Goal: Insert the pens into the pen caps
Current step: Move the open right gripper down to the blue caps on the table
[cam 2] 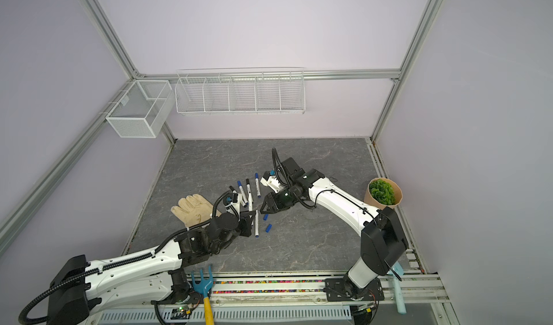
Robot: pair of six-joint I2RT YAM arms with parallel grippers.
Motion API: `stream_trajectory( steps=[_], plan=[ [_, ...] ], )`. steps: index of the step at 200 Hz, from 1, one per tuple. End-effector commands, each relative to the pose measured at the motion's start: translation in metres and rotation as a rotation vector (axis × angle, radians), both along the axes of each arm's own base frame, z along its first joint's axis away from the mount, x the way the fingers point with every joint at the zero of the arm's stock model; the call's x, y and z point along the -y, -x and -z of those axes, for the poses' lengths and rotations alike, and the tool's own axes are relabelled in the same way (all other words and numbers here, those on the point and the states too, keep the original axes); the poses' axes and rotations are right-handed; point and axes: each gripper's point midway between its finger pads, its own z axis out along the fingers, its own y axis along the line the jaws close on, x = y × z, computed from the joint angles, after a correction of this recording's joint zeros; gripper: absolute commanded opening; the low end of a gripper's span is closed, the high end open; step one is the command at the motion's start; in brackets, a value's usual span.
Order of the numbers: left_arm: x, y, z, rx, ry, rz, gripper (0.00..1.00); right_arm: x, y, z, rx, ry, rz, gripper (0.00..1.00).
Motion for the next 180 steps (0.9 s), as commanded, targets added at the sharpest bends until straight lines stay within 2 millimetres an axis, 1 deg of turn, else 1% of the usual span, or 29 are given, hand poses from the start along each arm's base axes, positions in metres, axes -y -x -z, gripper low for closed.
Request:
stream_trajectory(
  steps=[1,14,41,71,102,142,180],
  plan=[
    [-0.039,-0.01,0.02,-0.036,-0.067,-0.223,0.0,0.015,-0.006,0.035,-0.015,0.155,0.029,0.45],
    [-0.045,-0.01,0.024,-0.047,-0.086,-0.253,0.0,0.014,-0.009,0.047,-0.03,0.198,0.026,0.45],
    [-0.047,-0.009,0.029,-0.063,-0.108,-0.261,0.0,0.013,-0.021,0.073,-0.054,0.293,0.032,0.46],
    [-0.049,-0.008,0.032,-0.072,-0.134,-0.263,0.0,0.003,-0.032,0.091,-0.083,0.325,0.029,0.46],
    [-0.048,-0.009,0.032,-0.075,-0.152,-0.259,0.0,-0.005,-0.034,0.112,-0.136,0.361,0.028,0.46],
    [-0.052,-0.006,0.035,-0.088,-0.167,-0.258,0.0,-0.014,-0.037,0.132,-0.168,0.374,0.036,0.46],
    [-0.058,-0.002,0.033,-0.085,-0.151,-0.259,0.0,-0.022,-0.039,0.143,-0.172,0.39,0.043,0.45]
  ],
)
